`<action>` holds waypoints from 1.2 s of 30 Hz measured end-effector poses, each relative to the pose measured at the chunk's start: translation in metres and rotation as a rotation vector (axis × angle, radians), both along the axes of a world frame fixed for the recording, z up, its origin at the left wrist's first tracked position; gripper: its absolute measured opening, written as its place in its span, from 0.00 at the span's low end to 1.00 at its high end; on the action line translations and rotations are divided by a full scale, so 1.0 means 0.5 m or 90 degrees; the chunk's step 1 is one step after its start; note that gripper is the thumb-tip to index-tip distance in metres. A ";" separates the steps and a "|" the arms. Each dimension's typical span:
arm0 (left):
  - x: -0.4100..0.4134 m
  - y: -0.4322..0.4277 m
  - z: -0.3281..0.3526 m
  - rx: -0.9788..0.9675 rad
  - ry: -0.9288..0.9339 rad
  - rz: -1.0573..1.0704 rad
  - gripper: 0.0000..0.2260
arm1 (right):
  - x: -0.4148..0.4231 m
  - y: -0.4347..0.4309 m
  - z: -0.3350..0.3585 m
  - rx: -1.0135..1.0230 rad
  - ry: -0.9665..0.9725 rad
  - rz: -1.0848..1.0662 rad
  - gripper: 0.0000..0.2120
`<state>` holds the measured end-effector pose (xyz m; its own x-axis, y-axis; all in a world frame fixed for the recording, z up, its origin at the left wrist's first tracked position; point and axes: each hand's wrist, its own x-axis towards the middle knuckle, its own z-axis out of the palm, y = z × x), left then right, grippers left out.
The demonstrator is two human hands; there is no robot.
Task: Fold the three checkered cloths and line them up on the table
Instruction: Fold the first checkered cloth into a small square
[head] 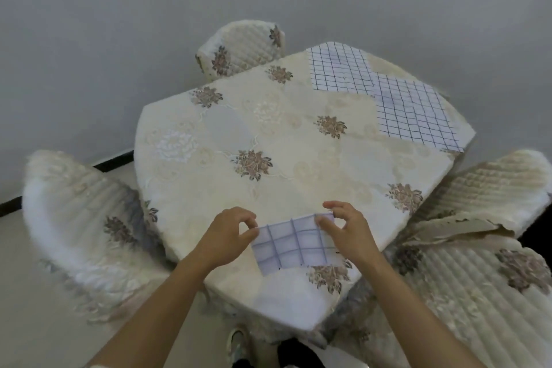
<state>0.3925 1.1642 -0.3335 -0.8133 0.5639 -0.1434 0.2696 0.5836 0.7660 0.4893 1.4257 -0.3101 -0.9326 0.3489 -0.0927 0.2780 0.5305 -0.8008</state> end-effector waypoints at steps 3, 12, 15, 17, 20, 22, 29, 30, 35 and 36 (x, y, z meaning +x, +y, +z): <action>0.007 -0.001 -0.019 -0.014 -0.048 0.014 0.07 | -0.021 0.012 -0.024 -0.037 -0.030 0.012 0.08; 0.010 0.047 -0.092 -0.110 -0.048 0.133 0.09 | -0.109 0.067 -0.154 0.052 -0.117 0.049 0.10; 0.019 0.069 -0.115 -0.128 -0.052 0.193 0.10 | -0.130 0.080 -0.201 0.110 -0.143 0.052 0.08; 0.029 0.081 -0.124 -0.133 -0.044 0.241 0.08 | -0.143 0.085 -0.222 0.129 -0.155 0.064 0.09; 0.038 0.086 -0.137 -0.151 -0.030 0.286 0.05 | -0.158 0.089 -0.243 0.129 -0.158 0.073 0.08; 0.038 0.084 -0.142 -0.158 -0.035 0.309 0.06 | -0.167 0.088 -0.251 0.134 -0.163 0.084 0.08; 0.039 0.100 -0.153 -0.173 -0.044 0.377 0.10 | -0.201 0.094 -0.248 0.157 -0.153 0.093 0.07; 0.038 0.105 -0.154 -0.172 -0.041 0.386 0.10 | -0.207 0.097 -0.246 0.161 -0.147 0.094 0.07; 0.025 0.127 -0.156 -0.153 -0.021 0.417 0.07 | -0.240 0.106 -0.242 0.133 -0.129 0.083 0.07; 0.018 0.128 -0.155 -0.152 -0.018 0.421 0.07 | -0.248 0.105 -0.238 0.124 -0.122 0.079 0.07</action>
<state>0.4017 1.2283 -0.4111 -0.9688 -0.0972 -0.2281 -0.2181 0.7716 0.5975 0.3654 1.4785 -0.4291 -0.9413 0.2619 -0.2131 0.3375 0.7087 -0.6196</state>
